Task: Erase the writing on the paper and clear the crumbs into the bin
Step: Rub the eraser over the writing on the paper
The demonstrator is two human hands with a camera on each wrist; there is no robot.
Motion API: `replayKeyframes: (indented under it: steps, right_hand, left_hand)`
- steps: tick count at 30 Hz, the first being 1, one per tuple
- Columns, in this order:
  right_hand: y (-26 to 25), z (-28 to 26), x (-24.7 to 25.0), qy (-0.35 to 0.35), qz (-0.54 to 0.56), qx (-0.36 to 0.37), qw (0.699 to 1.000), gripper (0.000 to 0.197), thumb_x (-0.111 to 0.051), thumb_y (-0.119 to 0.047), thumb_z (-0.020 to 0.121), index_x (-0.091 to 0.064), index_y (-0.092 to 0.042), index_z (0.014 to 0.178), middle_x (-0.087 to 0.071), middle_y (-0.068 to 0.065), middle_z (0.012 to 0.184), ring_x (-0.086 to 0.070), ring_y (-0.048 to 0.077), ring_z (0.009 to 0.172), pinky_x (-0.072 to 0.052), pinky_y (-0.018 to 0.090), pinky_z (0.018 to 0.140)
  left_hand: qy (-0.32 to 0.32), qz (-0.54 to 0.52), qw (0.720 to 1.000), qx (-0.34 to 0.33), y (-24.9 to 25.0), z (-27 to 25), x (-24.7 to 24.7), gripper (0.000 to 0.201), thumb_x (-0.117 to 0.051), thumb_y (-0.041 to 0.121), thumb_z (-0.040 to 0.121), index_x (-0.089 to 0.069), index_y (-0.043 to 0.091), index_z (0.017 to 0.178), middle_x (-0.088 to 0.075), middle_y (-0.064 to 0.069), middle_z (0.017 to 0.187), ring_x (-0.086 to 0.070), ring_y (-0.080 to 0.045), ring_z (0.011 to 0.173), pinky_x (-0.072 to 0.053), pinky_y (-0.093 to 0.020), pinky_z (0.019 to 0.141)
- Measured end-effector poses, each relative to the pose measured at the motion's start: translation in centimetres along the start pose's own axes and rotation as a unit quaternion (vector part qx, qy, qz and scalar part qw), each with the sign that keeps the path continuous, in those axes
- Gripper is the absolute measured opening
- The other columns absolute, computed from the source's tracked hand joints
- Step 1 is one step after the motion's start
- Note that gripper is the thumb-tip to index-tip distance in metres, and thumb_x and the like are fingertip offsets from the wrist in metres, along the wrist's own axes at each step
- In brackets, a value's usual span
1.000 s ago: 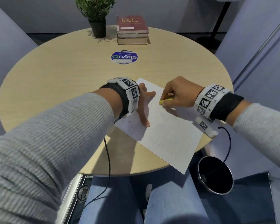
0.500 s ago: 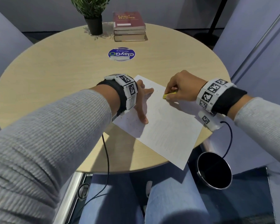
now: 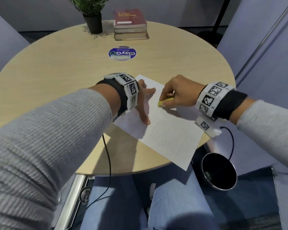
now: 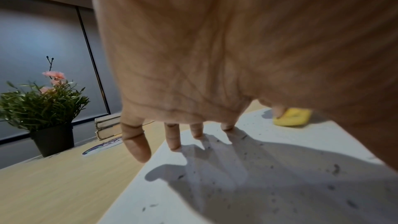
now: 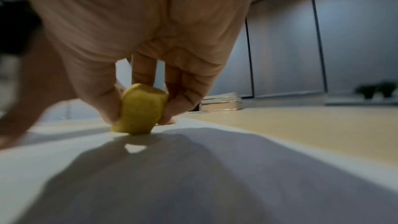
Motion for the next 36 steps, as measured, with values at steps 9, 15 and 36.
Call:
replayKeyframes:
  steps: [9,15,36]
  right_hand:
    - [-0.5,0.1,-0.4,-0.004,-0.004,0.011,1.0,0.017,-0.075,-0.034,0.078,-0.078,-0.019,0.086,-0.068,0.004,0.072,-0.058,0.017,0.065,-0.045,0.028,0.06]
    - [-1.7,-0.1,-1.4,-0.012,-0.018,0.035,0.999,0.016,-0.074,-0.033,0.077,-0.078,-0.02,0.085,-0.07,0.003,0.075,-0.062,0.017,0.068,-0.05,0.03,0.064]
    - [-0.7,-0.6,-0.6,-0.014,-0.004,0.018,1.0,0.015,-0.075,-0.035,0.077,-0.077,-0.023,0.085,-0.07,0.0,0.075,-0.061,0.016,0.067,-0.049,0.029,0.063]
  left_hand:
    - [-0.01,0.017,1.0,0.002,0.1,0.1,0.0,0.119,-0.066,0.072,0.064,0.001,0.03,0.152,-0.012,-0.006,0.154,-0.011,-0.027,0.143,-0.016,-0.042,0.113]
    - [-0.006,0.011,1.0,-0.001,0.0,0.1,0.0,0.113,-0.07,0.071,0.061,-0.011,0.03,0.149,-0.017,-0.006,0.151,-0.016,-0.028,0.14,-0.022,-0.043,0.11]
    - [0.005,0.003,1.0,0.001,-0.3,0.4,-0.4,0.12,-0.07,0.074,0.057,-0.008,0.03,0.15,-0.016,-0.005,0.152,-0.017,-0.027,0.14,-0.022,-0.043,0.11]
Point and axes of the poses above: each hand's wrist, its own z-axis towards the middle knuckle, its own x-axis out of the back of the hand, y = z × x, the point moved 2 cm from there along z, towards the middle knuckle
